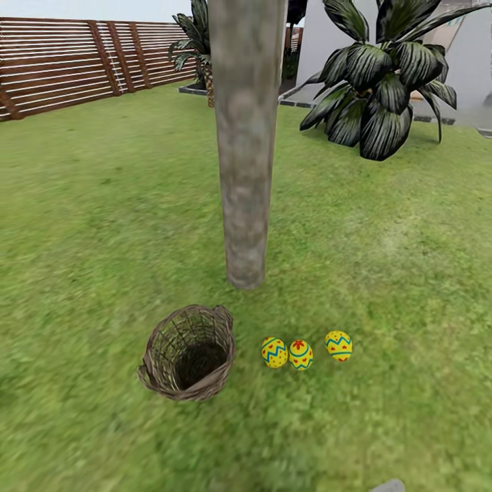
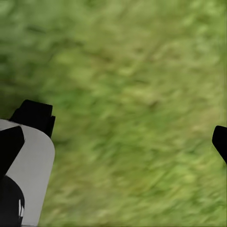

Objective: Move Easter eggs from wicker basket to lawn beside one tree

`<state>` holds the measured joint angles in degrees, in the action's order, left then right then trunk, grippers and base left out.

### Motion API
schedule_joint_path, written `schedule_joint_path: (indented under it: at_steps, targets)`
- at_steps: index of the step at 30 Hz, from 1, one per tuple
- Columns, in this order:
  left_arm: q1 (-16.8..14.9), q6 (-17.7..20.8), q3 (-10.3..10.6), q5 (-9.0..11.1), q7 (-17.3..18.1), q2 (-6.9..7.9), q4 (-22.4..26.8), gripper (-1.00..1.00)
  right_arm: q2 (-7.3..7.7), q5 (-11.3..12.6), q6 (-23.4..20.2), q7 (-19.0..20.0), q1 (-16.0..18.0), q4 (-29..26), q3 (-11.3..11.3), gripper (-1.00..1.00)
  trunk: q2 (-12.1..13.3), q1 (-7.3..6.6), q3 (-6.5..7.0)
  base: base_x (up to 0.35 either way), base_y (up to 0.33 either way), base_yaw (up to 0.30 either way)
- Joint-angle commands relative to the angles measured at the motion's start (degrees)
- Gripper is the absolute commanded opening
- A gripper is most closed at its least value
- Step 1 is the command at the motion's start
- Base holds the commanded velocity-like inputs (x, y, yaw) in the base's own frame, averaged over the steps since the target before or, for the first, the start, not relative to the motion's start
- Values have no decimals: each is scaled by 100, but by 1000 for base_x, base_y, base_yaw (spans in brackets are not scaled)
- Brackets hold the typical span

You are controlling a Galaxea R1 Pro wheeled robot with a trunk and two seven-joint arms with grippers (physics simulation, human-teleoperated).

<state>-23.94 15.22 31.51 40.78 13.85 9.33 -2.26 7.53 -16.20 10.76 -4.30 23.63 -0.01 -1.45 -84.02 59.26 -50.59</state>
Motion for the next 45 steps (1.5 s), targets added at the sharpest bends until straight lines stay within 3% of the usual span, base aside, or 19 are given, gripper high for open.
schedule_joint_path:
  at_steps: [1, 11, 45]
  targets:
    - [-6, 16, 48, 61, 30, -1, -13, 100, 1, -38, 18, -30, -10, 5, -13, 100, -2, 0, 6, 0, 0, 0]
    - [-6, 16, 48, 61, 30, -1, -18, 100, -4, -47, 236, -36, -43, 9, -13, 100, -2, 0, 100, 0, 0, 0]
    - [-6, 16, 48, 61, 30, -1, -13, 100, -14, -103, 268, -36, -137, 10, -22, 100, -2, 0, 418, 0, 0, 0]
